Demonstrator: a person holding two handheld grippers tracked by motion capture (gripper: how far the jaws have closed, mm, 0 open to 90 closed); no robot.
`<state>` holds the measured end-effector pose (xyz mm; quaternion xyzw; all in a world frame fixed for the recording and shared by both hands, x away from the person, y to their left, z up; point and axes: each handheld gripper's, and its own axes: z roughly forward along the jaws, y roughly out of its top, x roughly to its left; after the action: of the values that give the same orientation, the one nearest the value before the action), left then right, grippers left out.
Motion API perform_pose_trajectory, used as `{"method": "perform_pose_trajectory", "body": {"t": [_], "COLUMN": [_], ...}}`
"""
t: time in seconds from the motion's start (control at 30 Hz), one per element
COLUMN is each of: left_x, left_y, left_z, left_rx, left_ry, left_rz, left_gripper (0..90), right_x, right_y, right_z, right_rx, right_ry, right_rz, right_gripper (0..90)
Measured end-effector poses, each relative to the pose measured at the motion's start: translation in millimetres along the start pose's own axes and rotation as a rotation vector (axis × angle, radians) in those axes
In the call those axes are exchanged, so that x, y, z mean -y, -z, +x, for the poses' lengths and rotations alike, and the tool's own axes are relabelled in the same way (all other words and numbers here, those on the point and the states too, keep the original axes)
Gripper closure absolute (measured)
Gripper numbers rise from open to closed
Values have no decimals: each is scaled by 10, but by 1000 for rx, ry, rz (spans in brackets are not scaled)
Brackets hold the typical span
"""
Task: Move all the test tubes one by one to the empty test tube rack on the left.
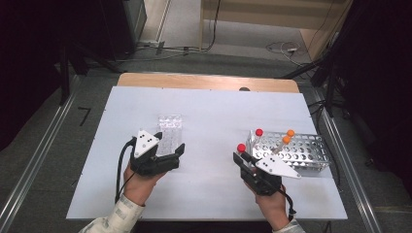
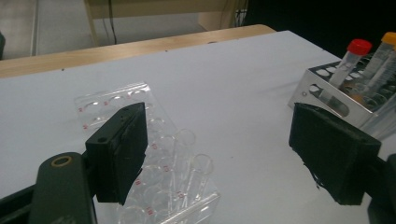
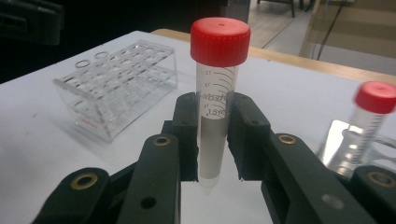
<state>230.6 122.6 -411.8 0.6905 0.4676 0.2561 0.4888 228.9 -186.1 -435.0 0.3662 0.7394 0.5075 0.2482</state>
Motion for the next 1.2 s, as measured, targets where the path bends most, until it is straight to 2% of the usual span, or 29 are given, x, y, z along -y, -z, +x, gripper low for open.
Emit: {"method": "perform_pose_trajectory", "body": {"t": [0.53,0.8,0.87,1.03,1.2], "left_x": [4,25,34,55,69], "left_y": [2,-19,-21,-23,-29], "left_z": [-473,-593,-605,-634,-649], "left_rx": [162,202,214,265,278], "left_ry": [-67,-82,-87,-111,-132], "left_rz": [15,27,32,37,49], "left_gripper": [213,251,290,474,602], "right_x": [80,102,110,117,116], "right_y": [-228,-285,-298,-311,-304], "right_z": [385,525,568,642,657], "right_rx": [-104,-145,-157,-178,-180], "right_ry": [53,71,77,87,88], "right_rz": [52,67,72,73,70], "right_gripper": [712,712,712,712,712]}}
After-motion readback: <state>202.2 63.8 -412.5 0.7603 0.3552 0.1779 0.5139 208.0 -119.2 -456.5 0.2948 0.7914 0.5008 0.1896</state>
